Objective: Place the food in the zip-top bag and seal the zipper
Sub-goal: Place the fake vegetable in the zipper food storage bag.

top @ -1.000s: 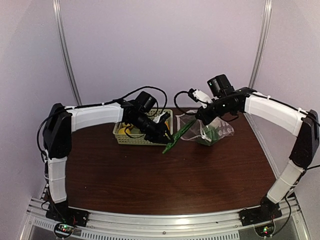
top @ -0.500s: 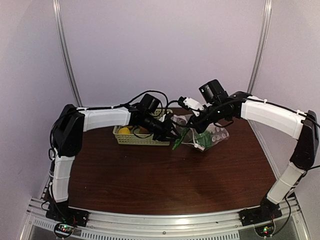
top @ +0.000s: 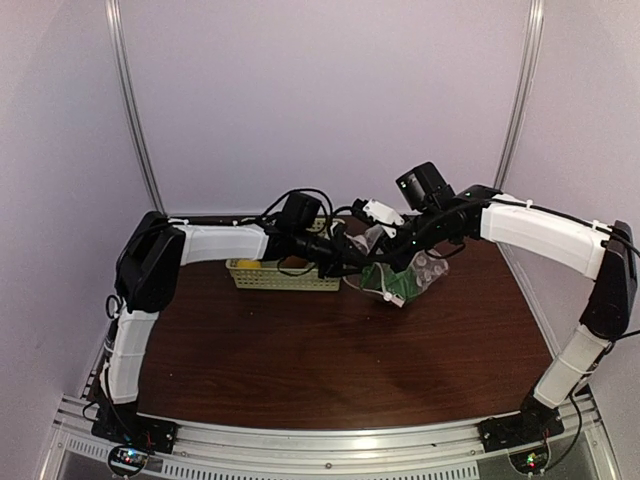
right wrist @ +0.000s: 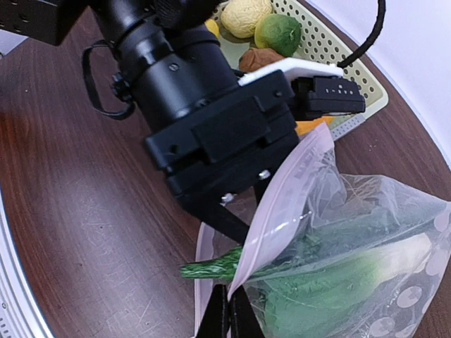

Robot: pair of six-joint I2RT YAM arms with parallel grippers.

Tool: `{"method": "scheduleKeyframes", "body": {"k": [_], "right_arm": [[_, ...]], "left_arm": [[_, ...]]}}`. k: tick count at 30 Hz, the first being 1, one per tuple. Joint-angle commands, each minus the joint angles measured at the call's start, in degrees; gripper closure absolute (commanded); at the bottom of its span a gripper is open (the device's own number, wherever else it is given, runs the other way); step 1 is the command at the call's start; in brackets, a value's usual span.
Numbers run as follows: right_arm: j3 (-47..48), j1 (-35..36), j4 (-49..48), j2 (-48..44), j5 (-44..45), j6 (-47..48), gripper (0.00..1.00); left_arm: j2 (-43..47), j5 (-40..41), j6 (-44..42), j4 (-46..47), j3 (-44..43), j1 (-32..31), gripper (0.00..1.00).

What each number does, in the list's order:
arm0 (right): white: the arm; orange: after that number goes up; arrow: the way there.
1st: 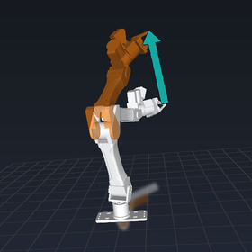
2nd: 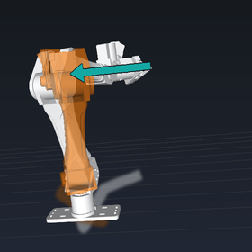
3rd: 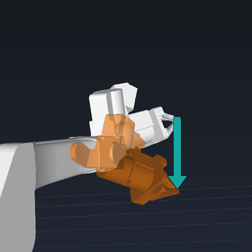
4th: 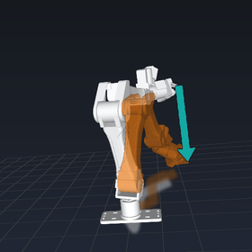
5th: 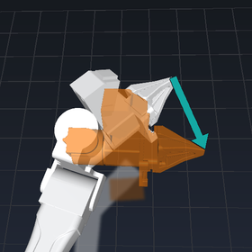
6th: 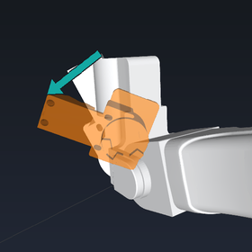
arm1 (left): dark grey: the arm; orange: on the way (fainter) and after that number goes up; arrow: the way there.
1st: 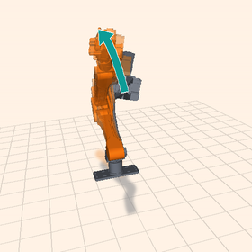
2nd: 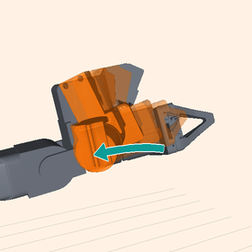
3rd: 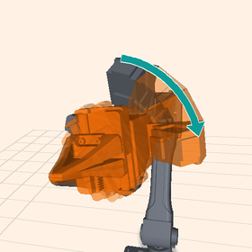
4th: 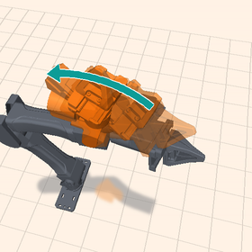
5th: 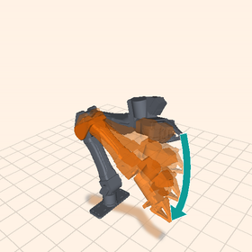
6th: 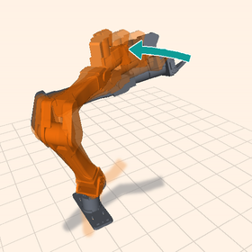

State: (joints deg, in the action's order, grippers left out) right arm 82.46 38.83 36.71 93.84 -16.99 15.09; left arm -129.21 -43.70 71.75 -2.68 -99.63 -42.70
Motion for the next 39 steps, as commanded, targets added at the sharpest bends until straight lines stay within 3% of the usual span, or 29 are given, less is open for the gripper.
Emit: {"method": "scheduleKeyframes", "body": {"k": [1,10,14,28,32,34,39], "right_arm": [[1.3,0.4,1.7,-1.3,-6.2,0.0,1.0],[3.0,0.4,2.5,0.4,-9.3,-0.9,1.0],[4.9,0.3,2.9,1.5,-8.2,-1.6,1.0],[5.1,-4.3,1.5,0.7,-0.2,-3.4,1.0],[4.8,-4.8,1.4,0.3,0.8,-3.4,1.0],[4.7,-5.0,1.5,0.1,1.4,-3.4,1.0],[4.1,-6.3,1.4,-1.5,3.3,-2.6,1.0]], "left_arm": [[-3.0,5.7,7.3,10.5,0.0,0.5,1.0],[-5.1,7.7,16.2,19.4,-0.3,-0.4,1.0],[-5.3,8.4,16.3,19.1,-1.0,-2.2,0.98],[0.8,7.8,7.1,11.2,4.0,-3.7,0.63],[2.6,7.9,3.1,9.0,2.9,-3.7,0.59],[3.5,7.2,1.4,8.0,2.0,-3.7,0.53],[7.2,5.5,-4.4,5.9,1.3,-3.7,0.51]]}}
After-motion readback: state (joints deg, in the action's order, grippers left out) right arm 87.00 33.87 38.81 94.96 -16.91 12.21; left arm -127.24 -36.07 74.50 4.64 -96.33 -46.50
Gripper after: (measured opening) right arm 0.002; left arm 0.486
